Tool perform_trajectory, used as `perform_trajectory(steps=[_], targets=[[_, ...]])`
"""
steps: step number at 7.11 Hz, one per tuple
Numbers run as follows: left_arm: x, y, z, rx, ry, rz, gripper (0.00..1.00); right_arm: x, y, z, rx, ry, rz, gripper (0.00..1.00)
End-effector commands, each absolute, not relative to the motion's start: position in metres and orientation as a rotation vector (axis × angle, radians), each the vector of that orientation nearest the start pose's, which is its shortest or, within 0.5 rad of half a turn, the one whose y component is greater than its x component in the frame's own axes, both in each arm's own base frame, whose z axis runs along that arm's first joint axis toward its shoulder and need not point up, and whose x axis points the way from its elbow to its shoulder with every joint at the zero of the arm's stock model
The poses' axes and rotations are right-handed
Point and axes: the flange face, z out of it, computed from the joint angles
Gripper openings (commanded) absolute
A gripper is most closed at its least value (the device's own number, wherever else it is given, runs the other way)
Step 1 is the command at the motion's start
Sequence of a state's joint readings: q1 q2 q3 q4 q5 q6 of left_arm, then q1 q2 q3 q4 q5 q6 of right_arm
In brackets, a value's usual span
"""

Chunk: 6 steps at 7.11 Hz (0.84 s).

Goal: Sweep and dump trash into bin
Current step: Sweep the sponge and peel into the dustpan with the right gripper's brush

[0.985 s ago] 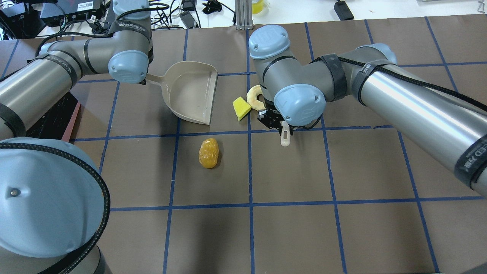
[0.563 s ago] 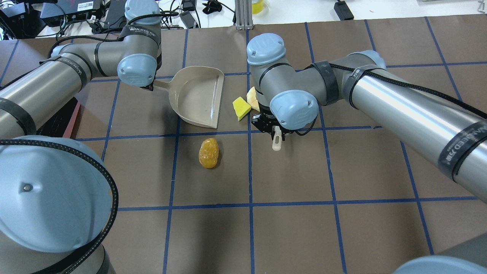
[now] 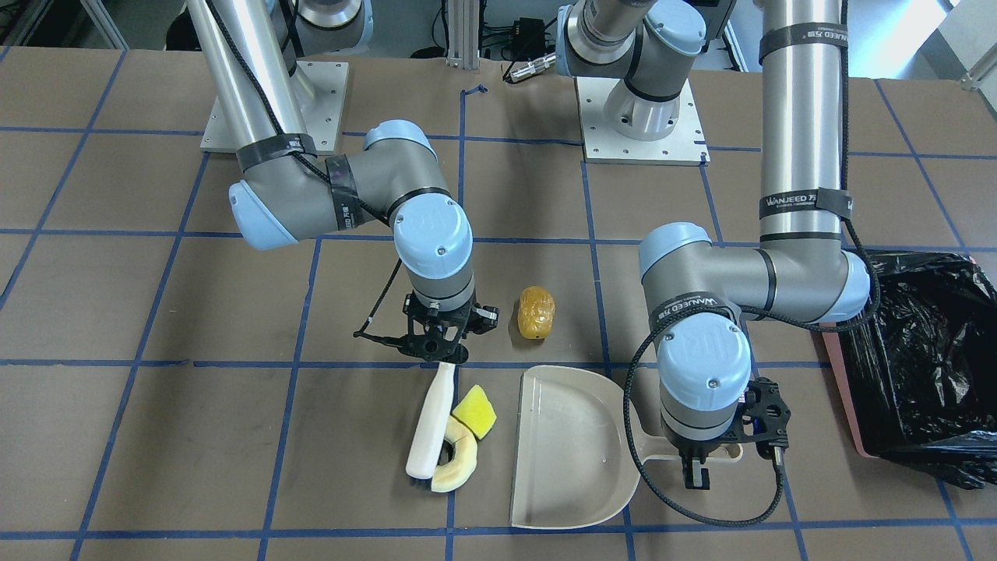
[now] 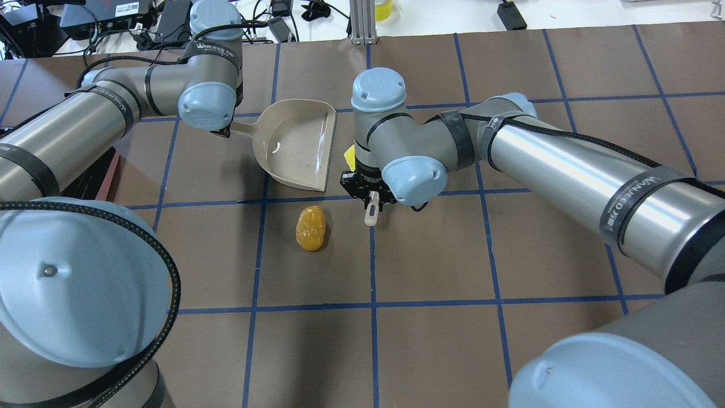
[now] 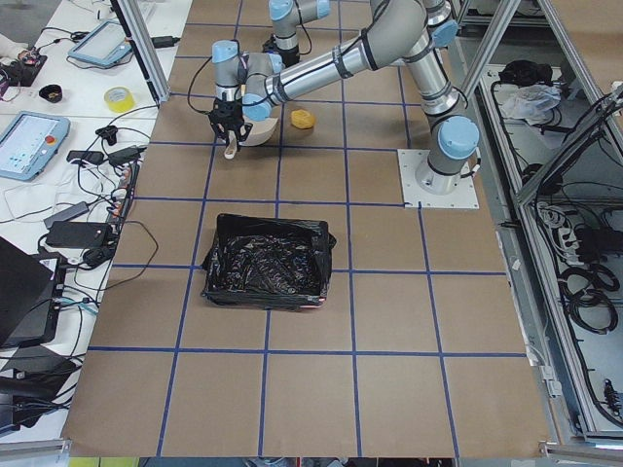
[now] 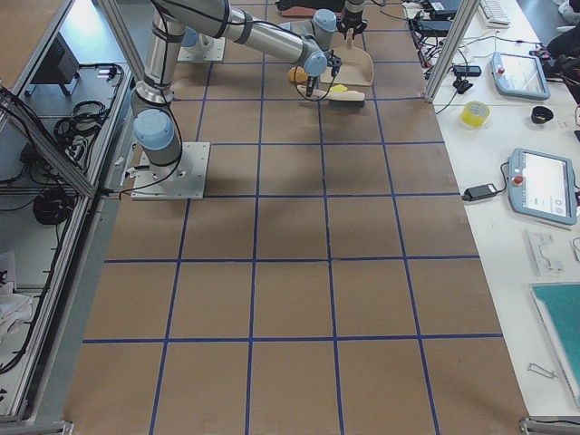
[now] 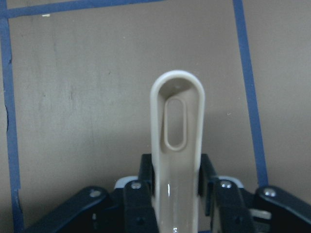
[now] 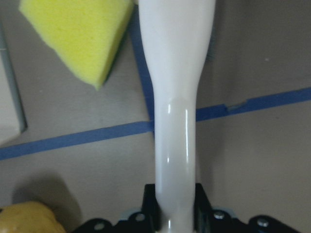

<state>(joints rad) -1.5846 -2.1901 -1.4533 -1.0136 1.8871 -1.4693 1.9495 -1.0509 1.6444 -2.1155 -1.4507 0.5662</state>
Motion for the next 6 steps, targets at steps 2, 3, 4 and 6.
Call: perform_trajectory(steps=[2,3,4,6], targets=[[-0.112,-0.695,0.231,-1.954,2.173,-0.377,0.00,0.448,-0.559,0.209,0.221,2.849,0.161,0.04],[-0.112,-0.695,0.231,-1.955,2.174,-0.376,0.00,0.458,-0.571,0.219,0.230,2.833,0.146,0.04],[-0.112,-0.694,0.230,-1.952,2.175,-0.374,0.00,0.460,-0.575,0.224,0.229,2.842,0.174,0.05],[-0.112,-0.694,0.229,-1.956,2.173,-0.371,0.00,0.455,-0.575,0.228,0.183,2.870,0.172,0.05]])
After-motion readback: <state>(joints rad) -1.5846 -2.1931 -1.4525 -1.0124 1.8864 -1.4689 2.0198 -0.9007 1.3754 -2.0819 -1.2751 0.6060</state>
